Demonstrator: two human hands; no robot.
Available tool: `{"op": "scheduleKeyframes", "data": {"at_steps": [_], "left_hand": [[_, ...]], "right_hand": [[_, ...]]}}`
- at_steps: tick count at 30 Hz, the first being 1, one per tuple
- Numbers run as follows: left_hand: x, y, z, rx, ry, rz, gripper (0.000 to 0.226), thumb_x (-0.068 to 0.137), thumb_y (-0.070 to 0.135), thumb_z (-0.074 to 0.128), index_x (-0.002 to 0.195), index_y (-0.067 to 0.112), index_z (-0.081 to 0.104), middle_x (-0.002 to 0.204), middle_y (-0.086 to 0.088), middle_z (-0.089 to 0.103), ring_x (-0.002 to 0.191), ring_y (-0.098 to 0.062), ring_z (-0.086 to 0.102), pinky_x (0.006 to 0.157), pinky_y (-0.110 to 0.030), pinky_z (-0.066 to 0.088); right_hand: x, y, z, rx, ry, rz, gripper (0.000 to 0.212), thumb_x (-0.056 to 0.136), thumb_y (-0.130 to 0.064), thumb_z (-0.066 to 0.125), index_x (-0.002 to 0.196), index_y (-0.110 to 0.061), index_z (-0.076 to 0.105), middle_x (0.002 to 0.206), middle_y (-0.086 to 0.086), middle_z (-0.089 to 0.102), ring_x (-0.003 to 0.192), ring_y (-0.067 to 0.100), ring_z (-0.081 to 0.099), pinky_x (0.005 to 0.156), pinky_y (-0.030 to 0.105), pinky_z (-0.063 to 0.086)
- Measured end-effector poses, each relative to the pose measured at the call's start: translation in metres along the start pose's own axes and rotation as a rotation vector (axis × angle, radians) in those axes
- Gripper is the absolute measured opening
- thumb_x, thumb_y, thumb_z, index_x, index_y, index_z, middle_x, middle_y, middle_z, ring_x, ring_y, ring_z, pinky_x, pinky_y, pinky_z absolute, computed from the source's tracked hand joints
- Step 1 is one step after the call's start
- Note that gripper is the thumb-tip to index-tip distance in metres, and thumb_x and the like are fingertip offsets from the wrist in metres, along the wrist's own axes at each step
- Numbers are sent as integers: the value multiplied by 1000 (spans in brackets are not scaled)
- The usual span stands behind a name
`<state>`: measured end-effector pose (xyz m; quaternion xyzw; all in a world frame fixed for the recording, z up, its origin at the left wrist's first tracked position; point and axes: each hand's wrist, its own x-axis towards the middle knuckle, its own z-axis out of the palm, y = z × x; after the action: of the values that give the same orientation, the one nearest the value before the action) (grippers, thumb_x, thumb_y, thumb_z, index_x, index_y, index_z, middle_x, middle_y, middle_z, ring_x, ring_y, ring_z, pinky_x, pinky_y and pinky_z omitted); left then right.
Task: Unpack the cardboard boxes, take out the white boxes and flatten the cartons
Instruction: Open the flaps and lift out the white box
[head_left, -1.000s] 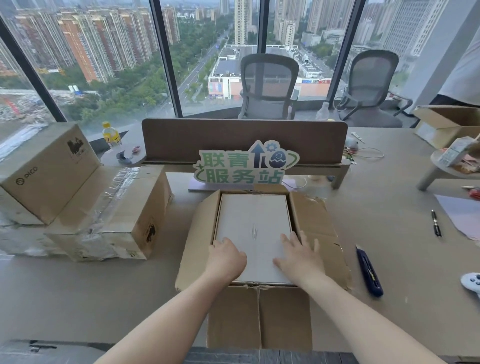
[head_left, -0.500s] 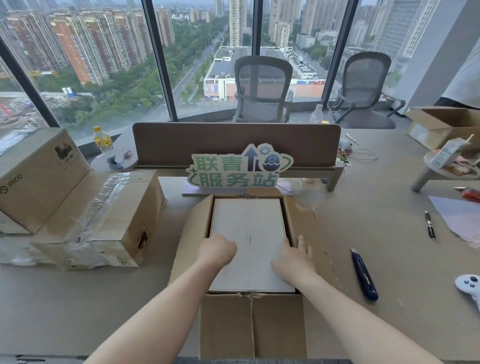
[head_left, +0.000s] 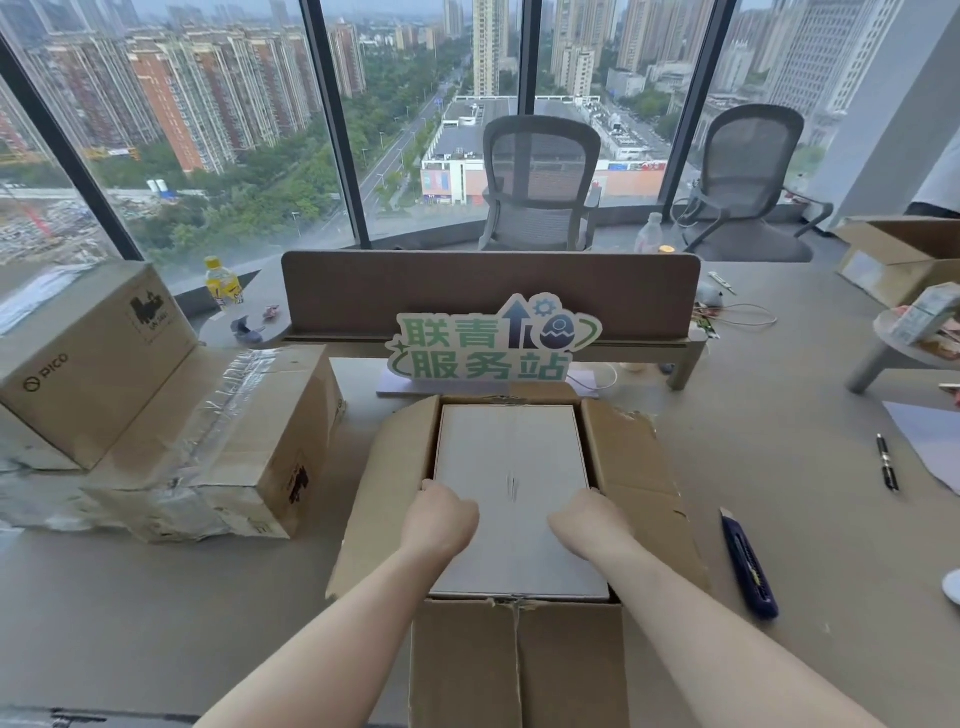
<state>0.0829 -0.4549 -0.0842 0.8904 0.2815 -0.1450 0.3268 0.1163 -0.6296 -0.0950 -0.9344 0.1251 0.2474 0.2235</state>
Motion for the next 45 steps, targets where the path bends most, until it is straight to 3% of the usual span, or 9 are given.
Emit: {"op": "scheduleKeyframes", "data": {"at_steps": [6, 11, 16, 18, 24, 30, 35, 40, 45], "left_hand": [[5, -2, -1, 32, 0, 33, 51, 93, 23, 44, 135, 0, 28, 114, -17, 62, 94, -33, 58, 74, -34, 45], [10, -7, 4, -21, -21, -3, 24, 92, 22, 47, 109, 5, 47, 100, -10, 61, 85, -29, 57, 68, -30, 40], [13, -7, 2, -136, 34, -8, 16, 84, 13, 50, 69, 12, 44, 64, -1, 46, 55, -20, 41, 50, -26, 28], [11, -8, 1, -106, 77, -1, 14, 83, 13, 51, 70, 11, 46, 66, -2, 49, 56, -19, 44, 50, -26, 29], [7, -4, -21, -74, 212, 123, 25, 81, 16, 55, 61, 12, 41, 59, -2, 44, 55, -22, 40, 49, -29, 23], [-1, 5, -57, -140, 314, 262, 17, 77, 28, 56, 69, 14, 60, 73, -2, 62, 67, -23, 59, 53, -29, 35], [-27, 25, -94, -207, 307, 362, 16, 79, 25, 56, 83, 16, 68, 76, -3, 69, 76, -25, 65, 66, -34, 51], [-56, 52, -108, -467, 197, 501, 34, 86, 30, 63, 70, 60, 62, 80, 16, 72, 81, -14, 70, 78, -42, 58], [-48, 97, -74, -651, 134, 525, 52, 70, 52, 61, 122, 48, 61, 107, 25, 71, 100, -7, 69, 92, -42, 55]], "right_hand": [[0, 4, -9, 126, -58, 42, 60, 86, -24, 51, 139, -2, 33, 106, 8, 59, 96, 28, 58, 71, 30, 43], [5, 3, -11, 174, -87, 50, 60, 82, -30, 55, 134, -5, 41, 97, 3, 58, 85, 23, 57, 58, 28, 38], [1, 6, -11, 304, -57, -12, 5, 83, -17, 55, 84, -12, 55, 72, 1, 51, 63, 20, 44, 57, 29, 30], [-1, 10, -12, 370, -30, -50, 16, 83, -12, 54, 70, -16, 47, 69, 2, 49, 62, 22, 43, 58, 30, 29], [-12, 14, -17, 498, 98, -101, 4, 80, -15, 58, 79, -12, 59, 81, 7, 66, 71, 26, 57, 62, 32, 38], [-33, 8, -23, 649, 203, -155, 35, 60, -39, 65, 85, -14, 65, 85, 0, 72, 83, 26, 67, 77, 43, 54], [-61, -2, -51, 727, 304, -242, 5, 81, -16, 69, 84, -20, 68, 81, -11, 72, 78, 17, 66, 64, 31, 49], [-73, 0, -102, 615, 481, -293, 9, 83, -24, 66, 91, -28, 68, 83, -17, 71, 79, 9, 66, 63, 28, 47], [-63, 29, -156, 538, 636, -259, 13, 83, -30, 63, 93, -25, 70, 79, -11, 73, 78, 16, 67, 72, 34, 52]]}}
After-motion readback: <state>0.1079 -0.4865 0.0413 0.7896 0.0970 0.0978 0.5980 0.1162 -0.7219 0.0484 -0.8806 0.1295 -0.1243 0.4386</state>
